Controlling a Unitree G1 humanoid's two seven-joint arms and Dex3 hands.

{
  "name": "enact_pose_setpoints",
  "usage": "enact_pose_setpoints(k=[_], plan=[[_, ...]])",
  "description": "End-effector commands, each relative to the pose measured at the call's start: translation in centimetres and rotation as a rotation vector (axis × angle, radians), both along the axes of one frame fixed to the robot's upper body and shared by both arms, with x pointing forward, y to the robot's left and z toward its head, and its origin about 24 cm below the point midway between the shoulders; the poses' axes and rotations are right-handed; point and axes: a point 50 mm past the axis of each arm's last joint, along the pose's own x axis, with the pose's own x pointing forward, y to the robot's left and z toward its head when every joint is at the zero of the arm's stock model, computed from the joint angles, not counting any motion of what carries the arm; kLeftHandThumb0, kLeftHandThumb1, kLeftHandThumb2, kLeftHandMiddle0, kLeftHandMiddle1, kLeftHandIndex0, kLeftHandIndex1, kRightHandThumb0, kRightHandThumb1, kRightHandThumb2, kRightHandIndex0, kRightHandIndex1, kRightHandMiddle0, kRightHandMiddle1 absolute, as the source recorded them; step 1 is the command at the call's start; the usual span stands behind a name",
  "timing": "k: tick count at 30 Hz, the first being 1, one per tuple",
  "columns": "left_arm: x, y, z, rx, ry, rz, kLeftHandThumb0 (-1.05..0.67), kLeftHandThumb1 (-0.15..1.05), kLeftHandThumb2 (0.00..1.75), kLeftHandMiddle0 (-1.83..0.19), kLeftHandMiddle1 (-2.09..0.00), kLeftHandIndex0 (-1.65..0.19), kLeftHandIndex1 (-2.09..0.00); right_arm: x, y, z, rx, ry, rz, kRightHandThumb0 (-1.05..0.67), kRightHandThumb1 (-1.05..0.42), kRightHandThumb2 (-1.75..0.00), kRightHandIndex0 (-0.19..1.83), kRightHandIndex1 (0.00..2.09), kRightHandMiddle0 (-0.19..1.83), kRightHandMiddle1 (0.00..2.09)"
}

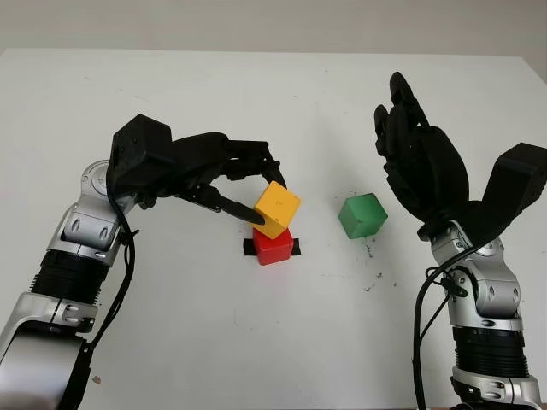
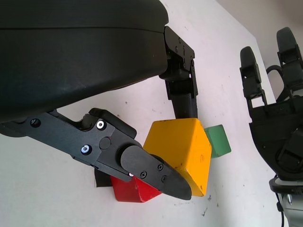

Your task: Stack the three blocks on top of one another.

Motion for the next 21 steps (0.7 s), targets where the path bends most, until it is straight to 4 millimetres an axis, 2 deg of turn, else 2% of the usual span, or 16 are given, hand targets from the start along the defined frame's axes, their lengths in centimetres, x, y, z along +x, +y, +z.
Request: enact_pose_setpoints(k=[1,21], plan=[[-0.03,-0.23,-0.18,0.007,-0.002,-0.015,-0.49,0.96,0.05,-0.15,-0.06,-0.4,-1.58,0.0,-0.22,0.65,-0.007,-0.028,0.0,-0.68,-1.05,-0.69,-0.19,0.0,-0.19,0.0],[0.59,-0.3,-0.69,0.062,0.022,-0.021,-0.49,0.97,0.06,-0.14,-0.05,-0.41,-1.54,-0.31,-0.37,0.7,-0.014,-0.026,-0.007,-0.71,-1.05,-0.66,-0.19,0.0,-0.19,0.0]])
